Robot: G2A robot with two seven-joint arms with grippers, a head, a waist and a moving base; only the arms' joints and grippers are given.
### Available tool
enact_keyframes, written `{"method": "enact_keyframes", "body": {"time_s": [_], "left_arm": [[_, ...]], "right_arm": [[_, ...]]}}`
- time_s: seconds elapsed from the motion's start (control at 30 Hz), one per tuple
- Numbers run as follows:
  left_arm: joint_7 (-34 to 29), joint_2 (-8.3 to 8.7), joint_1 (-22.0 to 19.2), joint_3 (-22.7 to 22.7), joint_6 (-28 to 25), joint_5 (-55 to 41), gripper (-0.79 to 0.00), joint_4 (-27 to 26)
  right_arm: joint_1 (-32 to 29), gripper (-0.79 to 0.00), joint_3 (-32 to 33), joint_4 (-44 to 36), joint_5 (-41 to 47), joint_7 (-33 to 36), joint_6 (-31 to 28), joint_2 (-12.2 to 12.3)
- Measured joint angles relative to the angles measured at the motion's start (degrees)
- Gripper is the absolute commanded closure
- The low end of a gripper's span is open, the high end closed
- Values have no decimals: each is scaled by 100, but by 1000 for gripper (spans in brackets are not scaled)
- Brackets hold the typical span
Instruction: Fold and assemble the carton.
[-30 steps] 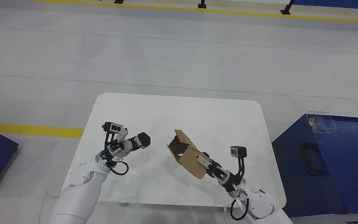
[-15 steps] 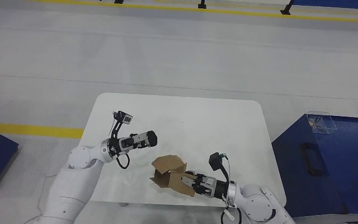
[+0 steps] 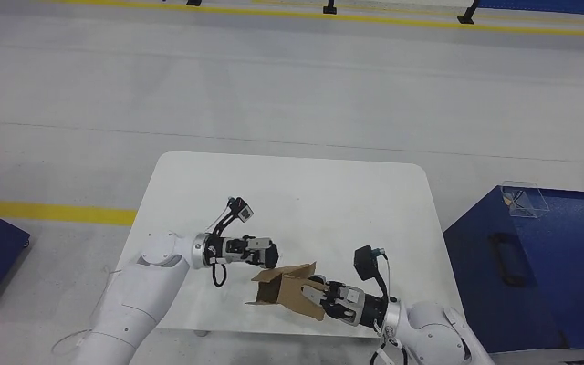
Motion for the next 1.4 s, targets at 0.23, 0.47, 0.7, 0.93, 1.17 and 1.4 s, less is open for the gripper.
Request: {"method": "enact_keyframes", "body": {"time_s": [0.23,0.47,0.7,0.93,1.17,1.4], "left_arm": [[148,-1,59,34,-147,-65,-785,-135],[144,-1,57,33,-142,-65,-785,-131],[144,-1,57,33,-142,-66,-785,-131],[308,23,84,-2,-116,126,-785,-263],[88,232,286,-542,49,387,-785,-769],[582,472,725,-1104,8,1563,-785,-1599]], "right_arm": [[-57,0,22,26,94,-33,-46,12],[-56,0,22,25,93,-33,-44,12],[-57,0,22,25,93,-33,-44,12],[-60,0,50,27,49,-209,77,10],[-21,0,254,130,694,17,183,55],[53,0,356,233,963,-12,349,75]]}}
